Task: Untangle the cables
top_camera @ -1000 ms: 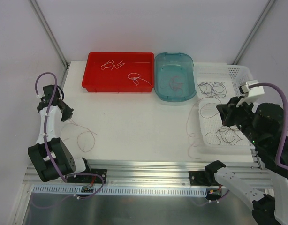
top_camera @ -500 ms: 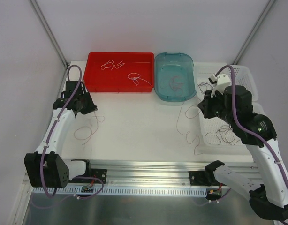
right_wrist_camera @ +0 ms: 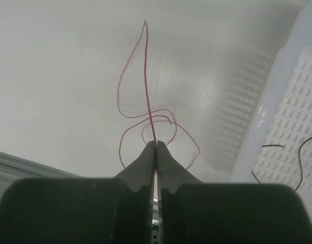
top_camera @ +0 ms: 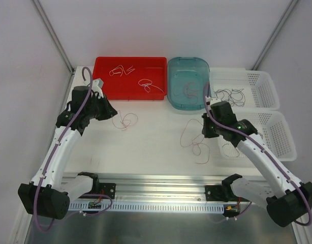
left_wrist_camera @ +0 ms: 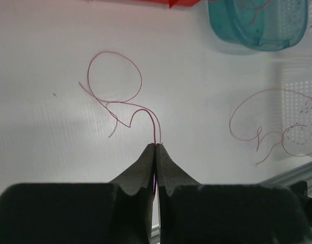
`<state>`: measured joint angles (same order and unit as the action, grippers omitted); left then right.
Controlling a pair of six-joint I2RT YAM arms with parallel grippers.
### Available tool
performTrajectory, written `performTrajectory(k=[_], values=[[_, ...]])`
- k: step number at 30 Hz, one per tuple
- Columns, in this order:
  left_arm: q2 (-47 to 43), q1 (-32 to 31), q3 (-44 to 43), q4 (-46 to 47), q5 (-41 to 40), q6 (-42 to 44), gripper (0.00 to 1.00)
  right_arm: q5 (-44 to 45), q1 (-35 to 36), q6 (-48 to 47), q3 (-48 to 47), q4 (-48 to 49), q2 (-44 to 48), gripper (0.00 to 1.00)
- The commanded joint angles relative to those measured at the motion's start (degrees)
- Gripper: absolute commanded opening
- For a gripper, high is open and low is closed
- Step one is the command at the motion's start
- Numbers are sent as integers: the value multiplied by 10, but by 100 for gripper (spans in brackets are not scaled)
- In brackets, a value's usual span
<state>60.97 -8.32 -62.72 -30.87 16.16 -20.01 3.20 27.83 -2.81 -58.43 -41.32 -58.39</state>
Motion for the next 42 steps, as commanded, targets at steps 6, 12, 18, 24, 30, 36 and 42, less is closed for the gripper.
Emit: performTrajectory(k=[6,12,18,24,30,36,42], values=[[-5,-5,144,56,47,16,2,1,12,111,125,122,-71,8],[2,-5,168,79,44,15,6,35,82,138,117,150,-171,13],[-7,-5,177,80,17,15,9,49,107,162,118,170,-229,41],[-9,-5,180,80,13,10,10,62,128,194,109,172,-250,68],[-4,-5,183,80,21,9,11,94,146,194,88,171,-289,69],[-5,-5,185,80,24,10,11,113,157,184,74,159,-318,69],[-2,-5,185,79,24,9,11,131,158,163,68,142,-312,69]])
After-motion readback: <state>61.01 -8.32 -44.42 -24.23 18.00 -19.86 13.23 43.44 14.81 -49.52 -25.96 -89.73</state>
